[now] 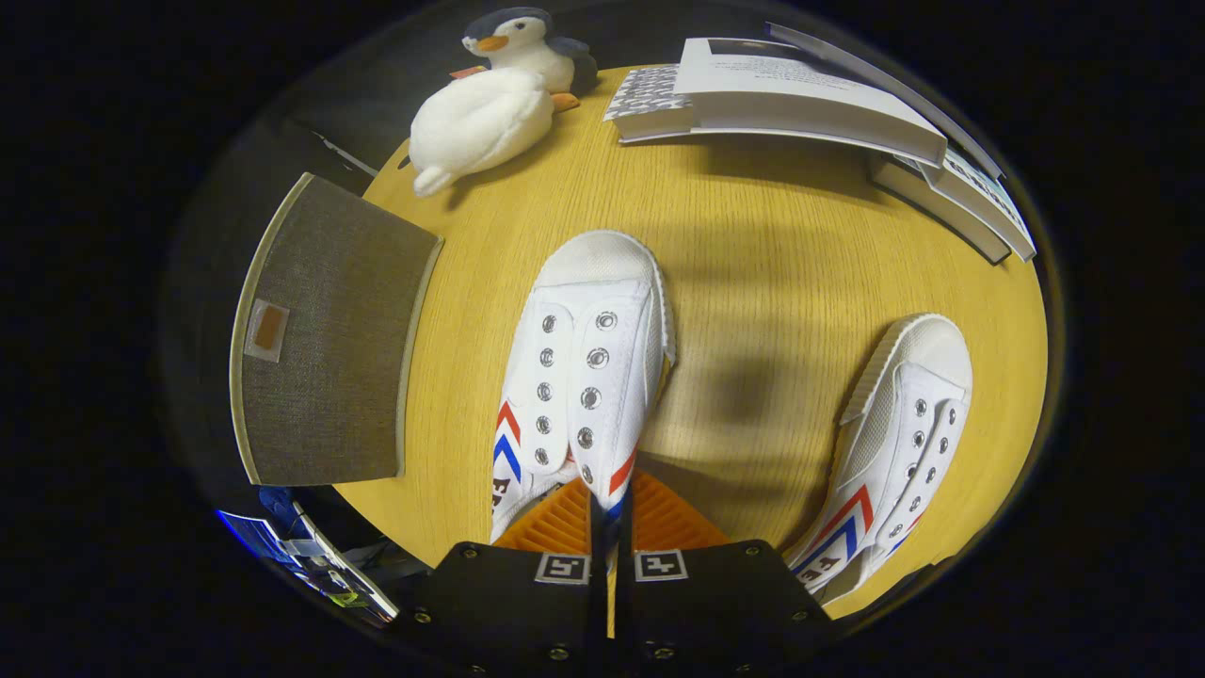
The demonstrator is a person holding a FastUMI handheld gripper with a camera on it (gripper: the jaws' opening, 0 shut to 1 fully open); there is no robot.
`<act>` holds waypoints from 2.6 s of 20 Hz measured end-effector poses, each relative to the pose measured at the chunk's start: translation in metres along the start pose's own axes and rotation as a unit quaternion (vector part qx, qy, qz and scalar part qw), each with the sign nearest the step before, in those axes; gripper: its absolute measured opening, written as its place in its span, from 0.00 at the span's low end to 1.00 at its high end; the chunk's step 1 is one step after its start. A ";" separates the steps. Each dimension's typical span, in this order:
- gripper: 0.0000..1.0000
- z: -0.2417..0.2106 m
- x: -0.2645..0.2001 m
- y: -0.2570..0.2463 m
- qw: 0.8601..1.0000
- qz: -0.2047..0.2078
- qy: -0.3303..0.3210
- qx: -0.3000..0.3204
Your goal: Open the storage box then place both shoes into the box .Put the left shoe in first, then the right shoe, with the right side of both shoes facing outward in a uniform manner.
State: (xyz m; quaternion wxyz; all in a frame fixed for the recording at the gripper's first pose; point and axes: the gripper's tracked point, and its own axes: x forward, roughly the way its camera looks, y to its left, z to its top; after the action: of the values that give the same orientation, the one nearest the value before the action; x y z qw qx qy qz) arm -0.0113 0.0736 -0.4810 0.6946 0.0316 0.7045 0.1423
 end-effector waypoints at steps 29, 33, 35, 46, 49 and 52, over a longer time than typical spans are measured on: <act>0.03 0.092 -0.088 0.275 0.980 0.114 -0.033 -0.161; 0.03 0.088 -0.049 0.288 0.983 0.085 -0.002 -0.160; 0.03 0.087 -0.036 0.292 0.984 0.078 0.007 -0.161; 0.89 0.098 -0.065 0.308 0.979 0.111 -0.015 -0.169; 0.89 0.104 -0.083 0.302 0.979 0.117 -0.030 -0.164; 0.89 0.106 -0.103 0.295 0.979 0.123 -0.043 -0.155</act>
State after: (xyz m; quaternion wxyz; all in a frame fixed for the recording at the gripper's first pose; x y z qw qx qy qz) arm 0.0513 0.3474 -0.3089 0.6982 0.0161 0.6339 0.3324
